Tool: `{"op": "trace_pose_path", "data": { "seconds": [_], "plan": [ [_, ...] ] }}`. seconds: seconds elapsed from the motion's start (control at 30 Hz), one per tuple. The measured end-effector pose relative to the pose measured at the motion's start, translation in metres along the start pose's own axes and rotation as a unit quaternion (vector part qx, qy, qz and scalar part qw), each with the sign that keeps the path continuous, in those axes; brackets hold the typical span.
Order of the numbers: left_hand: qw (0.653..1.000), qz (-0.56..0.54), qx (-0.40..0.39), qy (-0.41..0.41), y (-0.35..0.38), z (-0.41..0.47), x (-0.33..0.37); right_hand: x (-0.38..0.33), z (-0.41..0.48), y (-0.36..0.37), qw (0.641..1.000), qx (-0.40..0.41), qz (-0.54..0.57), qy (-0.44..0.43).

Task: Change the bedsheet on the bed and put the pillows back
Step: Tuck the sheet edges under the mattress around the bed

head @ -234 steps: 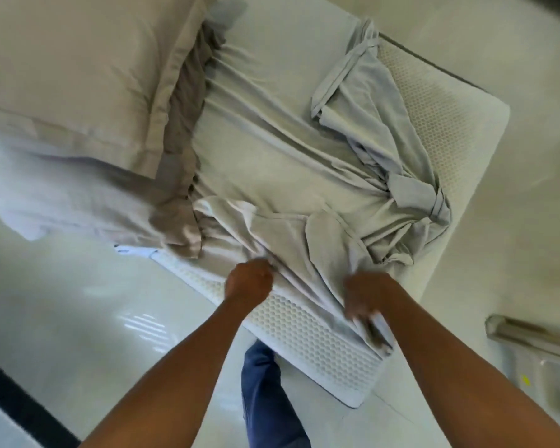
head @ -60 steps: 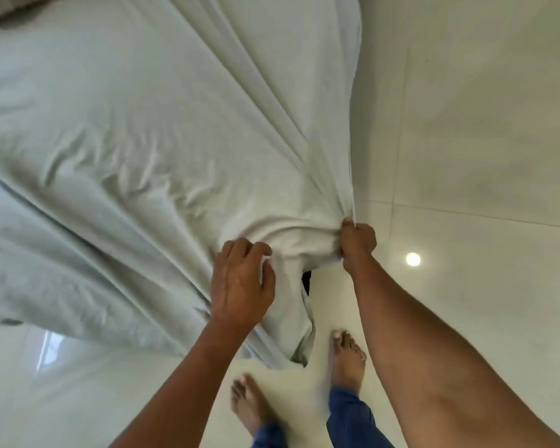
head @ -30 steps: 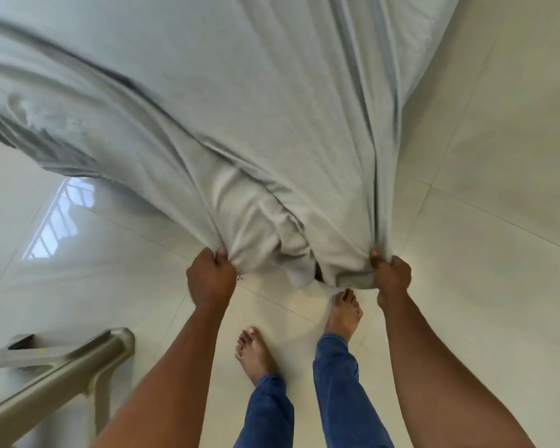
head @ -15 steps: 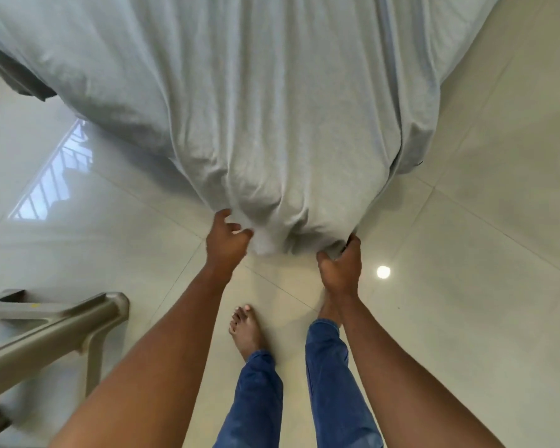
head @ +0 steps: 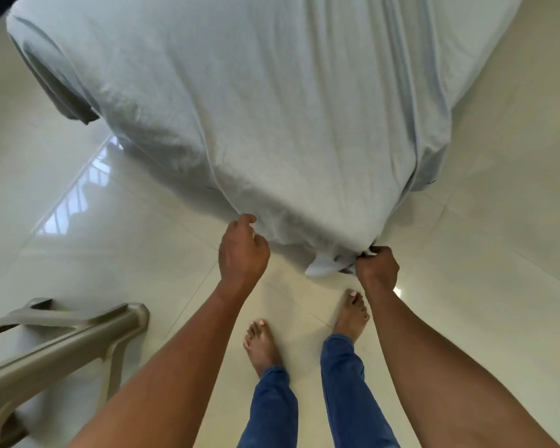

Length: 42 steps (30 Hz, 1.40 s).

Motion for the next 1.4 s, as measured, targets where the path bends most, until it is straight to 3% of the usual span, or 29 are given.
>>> {"op": "trace_pose_path", "data": {
  "seconds": [0.13, 0.2, 0.33, 0.53, 0.63, 0.73, 0.83, 1.1, 1.17, 1.2, 1.3, 1.33, 1.4],
  "plan": [
    [0.987, 0.044, 0.050, 0.146, -0.017, 0.004, 0.063, -0.024, -0.004, -0.029, 0.985, 0.069, 0.144, -0.064],
    [0.969, 0.074, 0.023, 0.236, -0.009, 0.007, 0.109, -0.043, -0.004, -0.033, 0.972, 0.063, 0.200, -0.107],
    [0.931, 0.130, -0.038, 0.339, 0.021, 0.016, 0.188, -0.055, 0.004, -0.031, 0.972, 0.056, 0.190, -0.129],
    [0.902, 0.223, -0.103, 0.354, 0.052, 0.026, 0.238, -0.024, 0.020, -0.037, 0.968, 0.007, 0.177, -0.180],
    [0.842, 0.349, -0.155, 0.381, 0.065, 0.020, 0.235, -0.003, 0.012, -0.030, 0.973, 0.015, 0.182, -0.143],
    [0.787, 0.445, -0.208, 0.374, 0.073, 0.014, 0.231, -0.003, 0.017, -0.020, 0.987, -0.028, 0.144, -0.061],
    [0.755, 0.479, -0.241, 0.377, 0.072, 0.020, 0.243, -0.008, 0.028, -0.022, 0.985, -0.110, 0.129, -0.009],
    [0.686, 0.554, -0.345, 0.321, 0.075, 0.039, 0.287, -0.021, 0.076, -0.074, 0.978, -0.207, -0.011, -0.012],
    [0.691, 0.559, -0.349, 0.297, 0.075, 0.048, 0.302, -0.029, 0.095, -0.091, 0.978, -0.206, -0.030, -0.017],
    [0.713, 0.549, -0.325, 0.292, 0.074, 0.055, 0.316, -0.035, 0.106, -0.101, 0.979, -0.200, -0.034, -0.024],
    [0.819, 0.467, -0.180, 0.282, 0.066, 0.087, 0.347, -0.059, 0.136, -0.124, 0.978, -0.197, -0.051, -0.042],
    [0.844, 0.429, -0.165, 0.275, 0.065, 0.096, 0.350, -0.069, 0.147, -0.130, 0.977, -0.199, -0.059, -0.048],
    [0.824, 0.440, -0.241, 0.263, 0.074, 0.105, 0.348, -0.092, 0.174, -0.140, 0.978, -0.195, -0.052, -0.052]
  ]
}}
Point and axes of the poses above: each hand's wrist, its own z-axis towards the middle knuckle, its own y-axis out of the palm, x = y × z, the point moved 6 cm from there along z, towards the middle knuckle, and after that the axes turned 13 degrees about z, right-handed, at the moved point
